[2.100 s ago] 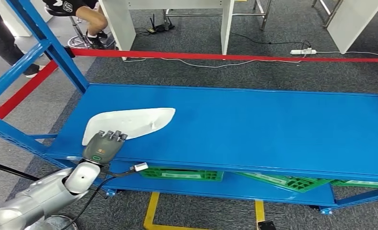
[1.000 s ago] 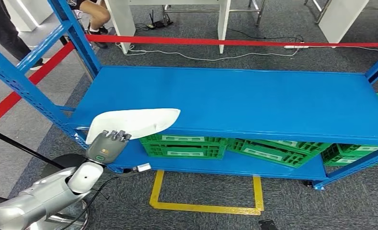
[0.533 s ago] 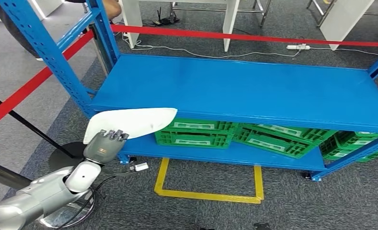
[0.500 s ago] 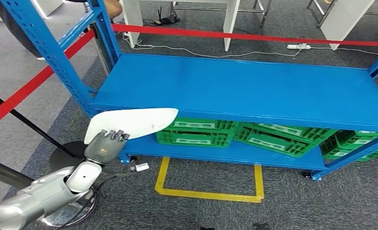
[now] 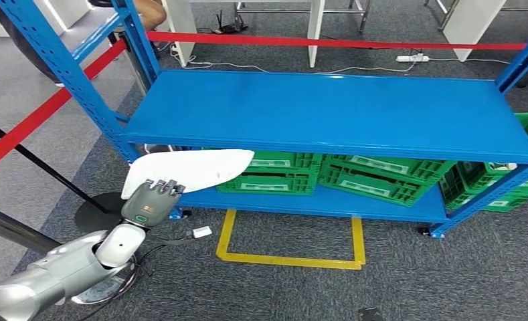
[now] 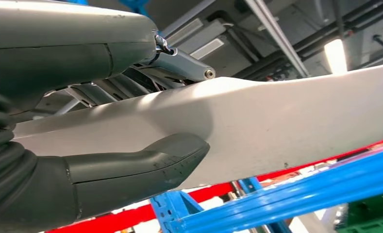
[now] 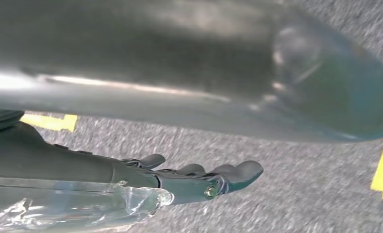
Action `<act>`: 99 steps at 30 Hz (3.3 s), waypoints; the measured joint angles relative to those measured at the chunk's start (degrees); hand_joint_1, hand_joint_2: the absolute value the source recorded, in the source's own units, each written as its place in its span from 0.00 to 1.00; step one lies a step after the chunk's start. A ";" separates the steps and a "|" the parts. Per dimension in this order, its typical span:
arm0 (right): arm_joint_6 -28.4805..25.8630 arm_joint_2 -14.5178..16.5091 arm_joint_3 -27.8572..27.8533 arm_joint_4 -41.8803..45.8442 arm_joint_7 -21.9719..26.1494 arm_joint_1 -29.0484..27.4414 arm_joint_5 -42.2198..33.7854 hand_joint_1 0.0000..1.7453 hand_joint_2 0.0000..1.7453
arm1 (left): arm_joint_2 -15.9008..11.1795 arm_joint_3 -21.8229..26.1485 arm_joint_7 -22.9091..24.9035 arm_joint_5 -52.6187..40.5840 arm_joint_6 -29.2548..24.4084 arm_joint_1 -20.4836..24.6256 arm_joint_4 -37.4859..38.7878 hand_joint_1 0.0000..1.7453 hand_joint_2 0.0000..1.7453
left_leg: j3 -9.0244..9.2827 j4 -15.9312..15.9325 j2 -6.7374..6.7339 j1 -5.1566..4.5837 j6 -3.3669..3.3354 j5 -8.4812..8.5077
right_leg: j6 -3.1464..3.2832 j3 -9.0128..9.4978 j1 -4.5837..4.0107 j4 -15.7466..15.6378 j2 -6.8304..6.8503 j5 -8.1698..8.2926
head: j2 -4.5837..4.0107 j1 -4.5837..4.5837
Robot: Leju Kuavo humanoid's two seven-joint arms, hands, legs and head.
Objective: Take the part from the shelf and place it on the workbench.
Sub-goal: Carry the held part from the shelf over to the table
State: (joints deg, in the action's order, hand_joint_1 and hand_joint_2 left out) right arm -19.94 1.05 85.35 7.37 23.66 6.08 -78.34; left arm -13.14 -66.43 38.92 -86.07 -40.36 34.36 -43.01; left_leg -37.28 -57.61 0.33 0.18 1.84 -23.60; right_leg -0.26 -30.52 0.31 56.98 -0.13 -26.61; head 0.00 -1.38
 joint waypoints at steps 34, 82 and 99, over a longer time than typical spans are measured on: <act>0.10 0.02 0.26 0.00 0.14 -0.04 -0.35 0.00 0.00 | -0.52 -0.56 -3.11 0.00 0.06 1.94 0.69 1.00 1.00 | -6.15 -15.38 -0.25 -0.06 0.29 -5.65 | 0.12 -2.08 0.02 0.82 -0.10 0.67 | 0.00 0.43; -4.11 2.14 2.60 0.13 -1.22 -0.17 1.54 0.00 0.00 | -6.99 -1.34 1.17 0.00 0.05 1.35 -2.17 1.00 1.00 | -3.47 -12.76 0.01 0.98 0.38 -4.73 | -0.66 -4.32 0.67 2.92 3.22 1.04 | 0.00 1.05; -3.80 2.14 2.62 0.13 -1.08 -0.18 1.34 0.00 0.00 | -7.79 -1.69 1.17 0.00 0.03 1.70 -2.39 1.00 1.00 | 2.51 0.51 4.91 -0.24 -2.17 0.63 | -2.02 -6.42 0.19 8.91 -2.22 -1.08 | 0.00 0.85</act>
State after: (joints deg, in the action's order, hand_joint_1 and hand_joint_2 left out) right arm -23.75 3.19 87.97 7.50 22.58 5.90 -77.00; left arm -20.93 -68.12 40.09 -86.07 -40.33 36.06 -45.41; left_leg -34.77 -57.10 5.24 -0.06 -0.33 -22.97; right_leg -2.28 -36.94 0.50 65.89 -2.35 -27.69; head 0.00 -0.54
